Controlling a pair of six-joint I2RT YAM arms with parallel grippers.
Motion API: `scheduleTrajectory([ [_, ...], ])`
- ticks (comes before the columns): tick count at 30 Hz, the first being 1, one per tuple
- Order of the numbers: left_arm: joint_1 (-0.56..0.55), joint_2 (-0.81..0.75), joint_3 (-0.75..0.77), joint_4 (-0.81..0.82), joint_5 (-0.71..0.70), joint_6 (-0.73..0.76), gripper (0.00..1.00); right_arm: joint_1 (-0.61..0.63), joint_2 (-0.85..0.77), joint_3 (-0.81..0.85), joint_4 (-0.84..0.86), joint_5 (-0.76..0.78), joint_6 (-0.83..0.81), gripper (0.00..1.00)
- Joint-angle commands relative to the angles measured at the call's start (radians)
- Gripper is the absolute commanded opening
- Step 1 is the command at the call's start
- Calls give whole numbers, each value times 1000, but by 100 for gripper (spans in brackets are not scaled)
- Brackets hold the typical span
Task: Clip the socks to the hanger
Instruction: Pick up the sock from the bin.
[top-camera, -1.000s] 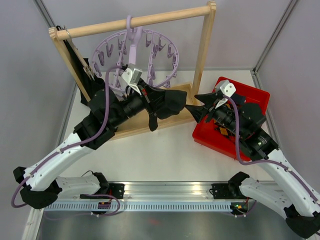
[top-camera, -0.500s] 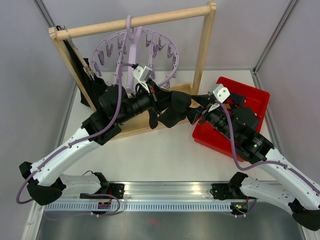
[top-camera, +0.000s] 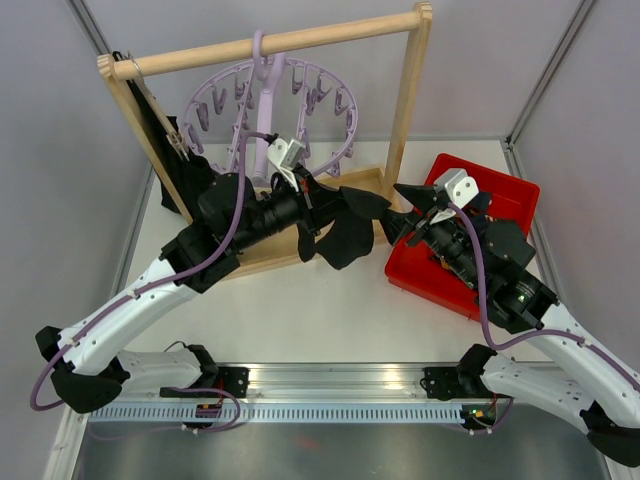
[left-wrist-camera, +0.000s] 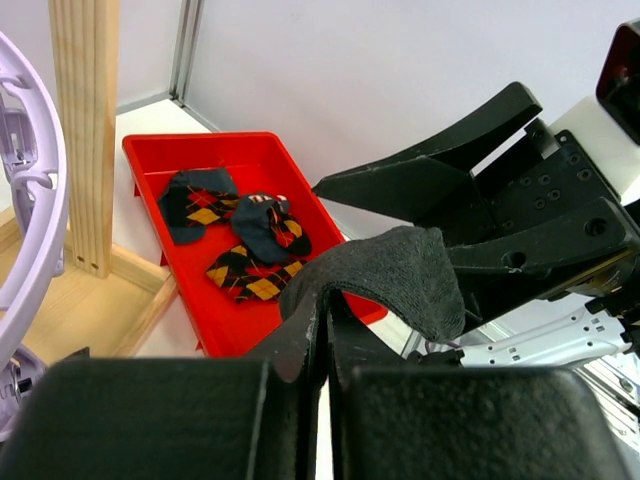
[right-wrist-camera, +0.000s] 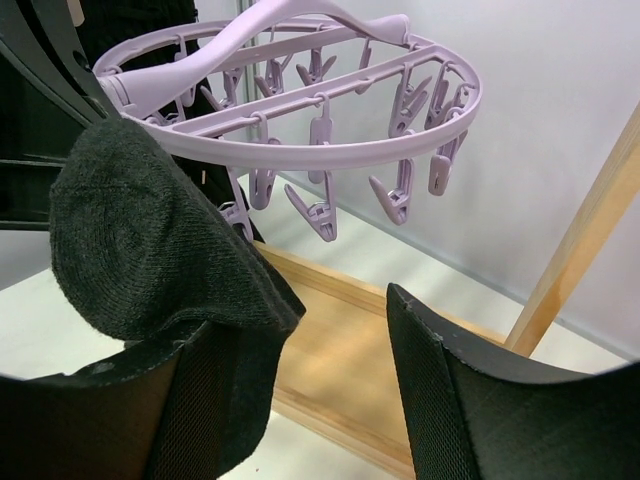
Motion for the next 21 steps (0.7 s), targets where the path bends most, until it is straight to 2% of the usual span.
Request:
scheduleTrajectory([
  [1, 4, -21, -4, -14, 26, -5, 2, 5, -12, 19, 38, -5, -25, 66],
  [21, 3, -19, -13, -71, 117, 24, 2, 5, -3, 43, 81, -98, -11, 66],
])
